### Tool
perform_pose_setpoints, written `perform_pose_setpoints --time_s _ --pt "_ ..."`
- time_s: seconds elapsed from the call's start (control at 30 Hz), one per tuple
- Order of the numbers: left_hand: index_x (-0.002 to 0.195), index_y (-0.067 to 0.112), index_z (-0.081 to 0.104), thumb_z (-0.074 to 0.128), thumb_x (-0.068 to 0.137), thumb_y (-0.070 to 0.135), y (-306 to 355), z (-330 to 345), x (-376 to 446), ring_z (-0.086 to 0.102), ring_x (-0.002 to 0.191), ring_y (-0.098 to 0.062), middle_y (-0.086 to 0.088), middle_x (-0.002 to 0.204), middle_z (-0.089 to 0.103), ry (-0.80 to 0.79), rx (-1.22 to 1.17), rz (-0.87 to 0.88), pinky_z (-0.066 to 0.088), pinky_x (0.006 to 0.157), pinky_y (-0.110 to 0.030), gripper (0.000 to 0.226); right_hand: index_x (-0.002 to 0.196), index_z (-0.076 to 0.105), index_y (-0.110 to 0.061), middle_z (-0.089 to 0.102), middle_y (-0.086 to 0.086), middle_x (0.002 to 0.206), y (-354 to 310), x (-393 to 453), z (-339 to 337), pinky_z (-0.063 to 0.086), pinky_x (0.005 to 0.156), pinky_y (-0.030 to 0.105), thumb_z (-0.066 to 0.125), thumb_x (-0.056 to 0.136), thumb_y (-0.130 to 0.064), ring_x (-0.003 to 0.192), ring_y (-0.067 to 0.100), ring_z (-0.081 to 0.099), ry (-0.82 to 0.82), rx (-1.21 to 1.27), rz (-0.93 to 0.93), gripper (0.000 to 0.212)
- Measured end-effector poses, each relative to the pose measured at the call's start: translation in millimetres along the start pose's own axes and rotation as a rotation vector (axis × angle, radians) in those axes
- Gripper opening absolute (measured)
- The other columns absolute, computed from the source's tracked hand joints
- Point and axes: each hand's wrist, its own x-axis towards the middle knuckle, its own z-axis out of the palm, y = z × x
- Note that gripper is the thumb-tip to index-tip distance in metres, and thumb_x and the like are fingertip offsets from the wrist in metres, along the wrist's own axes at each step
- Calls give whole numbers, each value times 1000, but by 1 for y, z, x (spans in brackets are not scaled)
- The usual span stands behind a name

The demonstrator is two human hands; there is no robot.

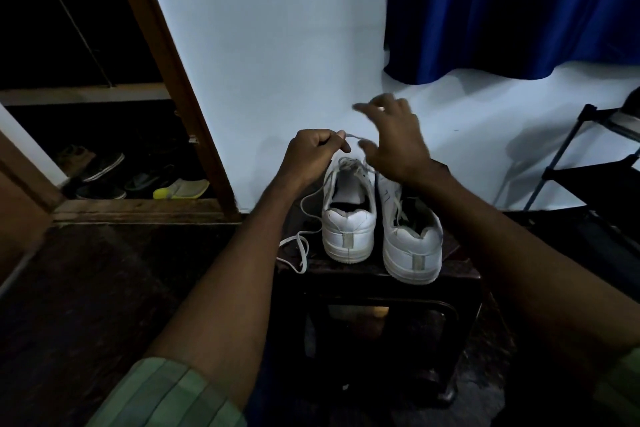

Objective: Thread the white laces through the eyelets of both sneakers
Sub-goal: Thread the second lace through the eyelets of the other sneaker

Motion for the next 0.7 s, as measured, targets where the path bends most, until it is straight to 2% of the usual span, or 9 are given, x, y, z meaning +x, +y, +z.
perform_pose_setpoints --time_s 0.07,0.13,0.2,0.33,0.4,0.47,0.5,0.6,0.7 --pt "77 25 78 60 102 41 1 1 1 37 54 -11 6 53 47 6 5 6 32 58 -30 35 108 73 -23 63 0 97 -8 0 3 50 82 39 68 85 -13 92 21 58 -47 63 -145 25" --pt "76 24 77 61 102 41 1 -1 1 34 52 -10 6 50 43 -12 7 9 31 57 -30 35 87 76 -23 65 -4 81 -13 -1 4 50 72 36 64 87 -15 79 20 61 -84 105 -63 14" --pt "77 23 77 59 102 43 -2 -3 1 34 54 -15 1 54 39 -38 -19 7 31 60 -31 37 83 79 -23 74 -4 81 -14 -3 0 55 73 35 63 88 -18 77 18 67 -13 179 111 17" --pt "76 23 75 54 103 41 -11 -4 3 47 61 -19 -2 61 52 -56 -68 -40 41 66 -33 39 77 80 -18 76 -4 73 1 5 -2 63 78 43 65 83 -11 66 12 71 216 662 547 18" --pt "73 26 75 53 104 40 -15 -2 7 56 64 -16 3 61 62 -60 -51 -52 51 74 -37 40 93 79 -18 77 -1 84 4 7 -1 61 85 46 70 86 -21 76 17 71 193 639 612 12" --pt "74 27 75 52 105 39 -17 3 10 62 68 -14 4 62 67 -32 -44 -58 57 81 -35 40 122 66 -12 69 5 114 6 3 1 54 91 38 76 83 -26 96 21 66 73 402 606 43" --pt "77 25 75 52 106 38 -15 5 10 62 67 -11 3 62 66 21 -72 -70 56 77 -26 40 124 59 -10 61 7 120 5 1 1 49 86 34 78 80 -25 99 23 60 42 298 572 49" --pt "87 22 72 47 110 31 -6 6 15 45 48 -5 2 63 62 230 -348 -215 37 46 -15 36 91 62 -16 62 -2 92 2 -2 -1 39 70 29 79 78 -27 83 21 61 8 171 380 25" --pt "94 17 64 44 108 10 -3 5 22 37 48 -7 -1 71 69 261 -673 -317 28 44 -18 25 70 72 -15 72 -1 68 -7 -1 -2 53 66 34 78 81 -49 70 19 69 -263 255 336 36"
